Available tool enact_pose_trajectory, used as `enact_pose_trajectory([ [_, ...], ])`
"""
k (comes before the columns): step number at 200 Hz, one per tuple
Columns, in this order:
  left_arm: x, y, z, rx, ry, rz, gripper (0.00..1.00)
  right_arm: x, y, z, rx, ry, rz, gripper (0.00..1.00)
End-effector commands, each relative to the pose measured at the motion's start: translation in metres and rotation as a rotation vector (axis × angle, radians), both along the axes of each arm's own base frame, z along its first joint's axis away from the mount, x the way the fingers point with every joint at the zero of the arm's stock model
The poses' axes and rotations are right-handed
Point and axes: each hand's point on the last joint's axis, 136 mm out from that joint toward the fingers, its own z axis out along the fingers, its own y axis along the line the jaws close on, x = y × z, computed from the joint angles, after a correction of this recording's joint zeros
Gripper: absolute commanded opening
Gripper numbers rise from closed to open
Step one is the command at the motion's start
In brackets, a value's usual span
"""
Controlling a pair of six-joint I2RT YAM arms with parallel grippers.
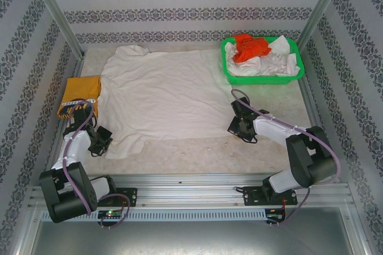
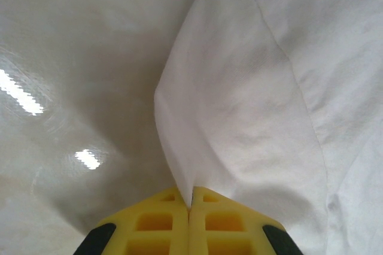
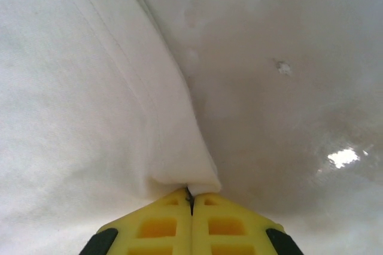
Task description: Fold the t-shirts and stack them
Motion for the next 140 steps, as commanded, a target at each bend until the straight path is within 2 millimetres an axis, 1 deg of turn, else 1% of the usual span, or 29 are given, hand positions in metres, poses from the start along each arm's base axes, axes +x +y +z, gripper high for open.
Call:
enact_pose_trajectory([
  [1, 0.003, 0.005, 0.017, 0.025, -0.029, 0.000, 0.00, -0.007, -0.014, 0.018, -0.050, -0.031, -0.037, 0.00],
  [20, -0.004, 0.004, 0.026, 0.036, -0.029, -0.006, 0.00, -0.019, -0.020, 0.030, -0.066, -0.062, -0.058, 0.00],
  [41, -0.016, 0.003, 0.035, 0.056, -0.024, -0.008, 0.00, -0.035, -0.024, 0.037, -0.058, -0.070, -0.079, 0.00],
  [66, -0.030, -0.001, 0.047, 0.070, -0.007, -0.022, 0.00, -0.055, -0.034, 0.046, -0.069, -0.065, -0.098, 0.00],
  [87, -0.032, -0.005, 0.059, 0.056, -0.021, -0.028, 0.00, -0.064, -0.040, 0.056, -0.074, -0.082, -0.102, 0.00],
  [107, -0.024, -0.002, 0.074, 0.066, -0.058, -0.021, 0.00, -0.060, -0.041, 0.069, -0.064, -0.125, -0.093, 0.00],
  [123, -0.010, 0.001, 0.087, 0.068, -0.100, -0.018, 0.00, -0.046, -0.039, 0.081, -0.056, -0.172, -0.084, 0.00],
  [140, 0.008, 0.006, 0.097, 0.069, -0.128, -0.023, 0.00, -0.026, -0.038, 0.091, -0.052, -0.209, -0.070, 0.00],
])
